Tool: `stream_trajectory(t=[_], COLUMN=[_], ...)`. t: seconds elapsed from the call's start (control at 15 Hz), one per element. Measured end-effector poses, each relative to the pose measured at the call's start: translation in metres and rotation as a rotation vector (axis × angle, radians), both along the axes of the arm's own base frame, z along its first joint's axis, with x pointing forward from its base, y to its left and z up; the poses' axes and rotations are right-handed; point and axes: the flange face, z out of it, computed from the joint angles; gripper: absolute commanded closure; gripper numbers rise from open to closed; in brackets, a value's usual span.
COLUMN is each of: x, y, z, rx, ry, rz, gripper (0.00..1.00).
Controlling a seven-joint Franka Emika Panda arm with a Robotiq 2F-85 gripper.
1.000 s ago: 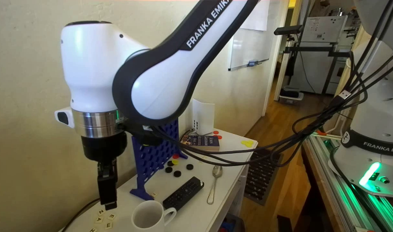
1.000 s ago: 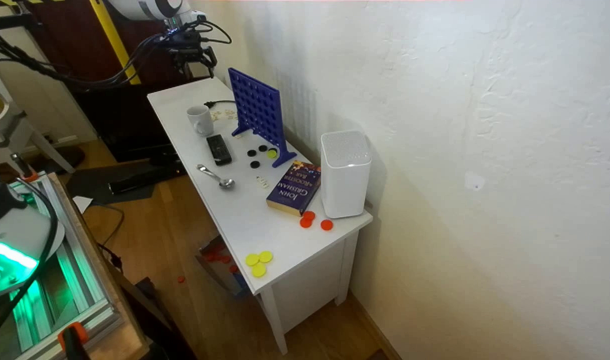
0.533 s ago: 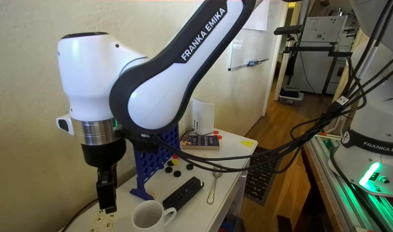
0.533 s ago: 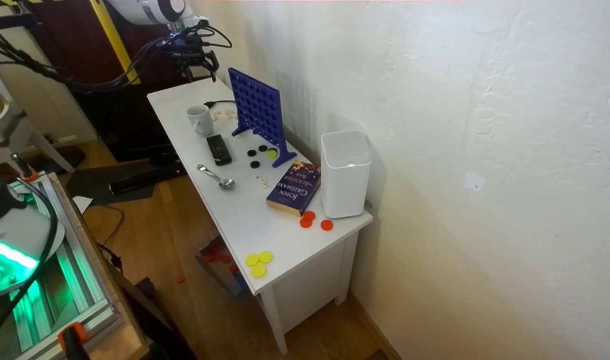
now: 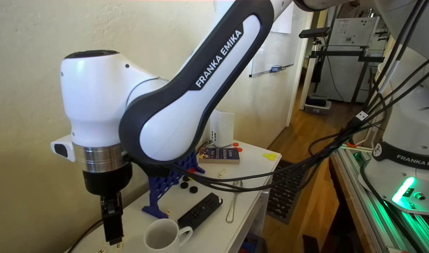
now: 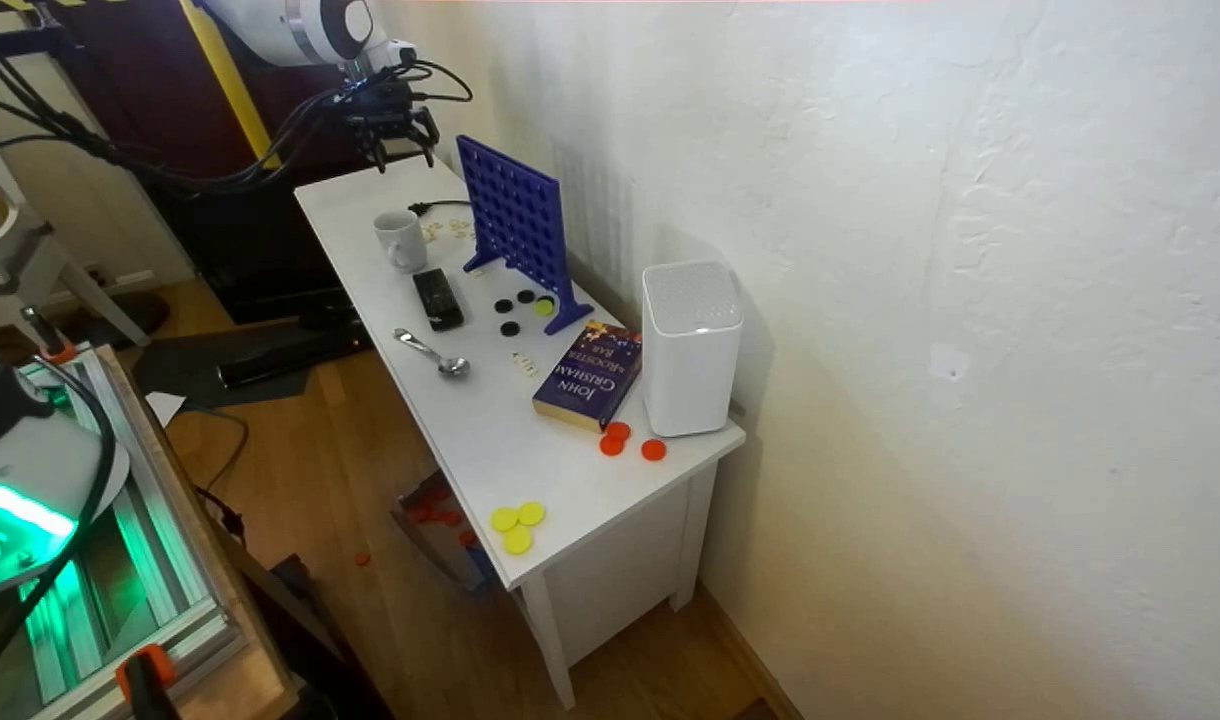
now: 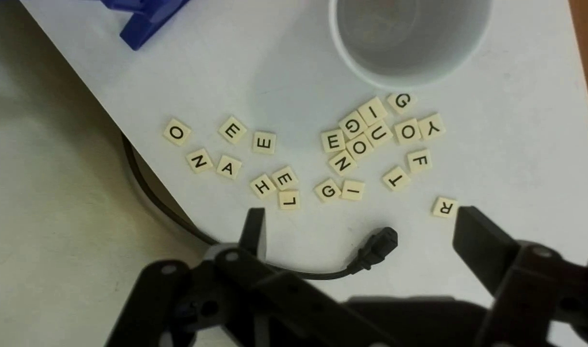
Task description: Move the letter block to the right
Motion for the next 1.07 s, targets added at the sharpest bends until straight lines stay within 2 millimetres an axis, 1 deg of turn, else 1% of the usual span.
stream_trajectory(t=[0.53,0.73,1.07], x=[0.012,0.017,0.025], y=[-0.006,-0.006,-0.006], z=[-0.034,-0.047,-0.062], rx=[0.001,-0.006,-0.02], ry=[0.003,0.01,0.026], rz=[0.176,0.212,0.238], gripper=[0.0,0.0,0.0])
